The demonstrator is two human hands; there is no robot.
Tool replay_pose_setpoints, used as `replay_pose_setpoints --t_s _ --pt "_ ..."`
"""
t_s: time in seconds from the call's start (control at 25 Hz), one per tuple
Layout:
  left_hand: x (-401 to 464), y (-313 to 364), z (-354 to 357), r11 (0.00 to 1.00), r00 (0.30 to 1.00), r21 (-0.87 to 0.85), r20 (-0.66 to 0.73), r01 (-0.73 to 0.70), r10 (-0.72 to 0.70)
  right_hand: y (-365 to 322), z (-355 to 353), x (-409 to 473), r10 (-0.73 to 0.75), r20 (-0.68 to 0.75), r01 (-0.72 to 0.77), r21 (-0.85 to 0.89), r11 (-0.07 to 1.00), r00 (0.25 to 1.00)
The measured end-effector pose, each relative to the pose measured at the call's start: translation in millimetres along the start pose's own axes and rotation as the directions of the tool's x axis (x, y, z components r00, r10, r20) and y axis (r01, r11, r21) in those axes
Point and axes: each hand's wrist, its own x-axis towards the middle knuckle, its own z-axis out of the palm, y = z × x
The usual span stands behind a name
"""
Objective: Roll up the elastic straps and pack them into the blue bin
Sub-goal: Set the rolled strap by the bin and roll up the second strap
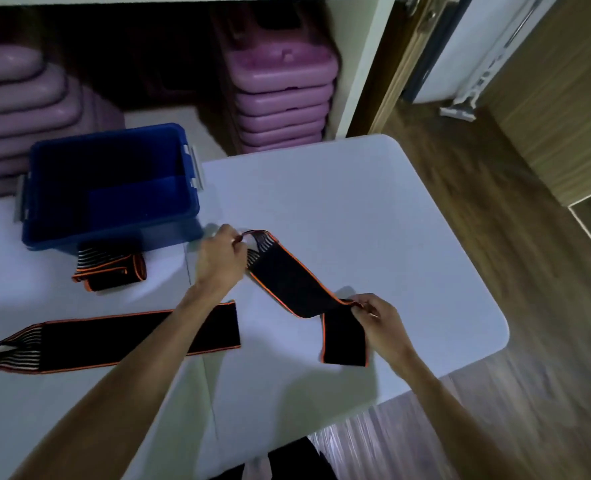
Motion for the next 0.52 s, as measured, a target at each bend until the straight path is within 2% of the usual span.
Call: replay_pose_setpoints --t_s 0.12,0.2,0.28,0.36,0.44,0.48,0.52 --pt "-31.9 -61.4 -64.5 0.991 0.987 -0.029 -0.095 0.127 -0.129 -21.2 1.1 8.6 -0.091 0.082 0.094 -0.040 0.995 0.993" --pt "-60.1 -103.6 -106.8 0.971 0.955 -0.014 -0.181 0.239 -0.237 -49.0 24.4 16.4 -0.123 0.205 0.138 -0.063 0.988 0.971" --pt "-88.4 -145.4 -141.0 0.945 0.900 -0.009 -0.301 0.328 -0.315 -77.2 60.1 22.4 -0.164 0.366 0.230 -0.144 0.962 0.916" --pt "-111.5 -180.0 -162.2 0.914 0.852 -0.041 -0.348 0.403 -0.391 -96.0 99.1 18.7 -0.173 0.534 0.356 -0.261 0.897 0.828" --pt "-125.6 -203.1 -170.4 0.871 0.814 -0.106 -0.317 0.480 -0.487 -95.4 131.2 5.6 -0.245 0.605 0.585 -0.462 0.667 0.758" --pt "-128.1 -210.0 -170.7 0.859 0.801 -0.125 -0.316 0.496 -0.508 -90.0 142.2 -5.7 -0.347 0.592 0.674 -0.519 0.526 0.727" --pt "-130.6 -218.0 -171.2 0.854 0.792 -0.137 -0.325 0.502 -0.517 -83.1 154.0 -19.2 -0.449 0.599 0.749 -0.532 0.394 0.662"
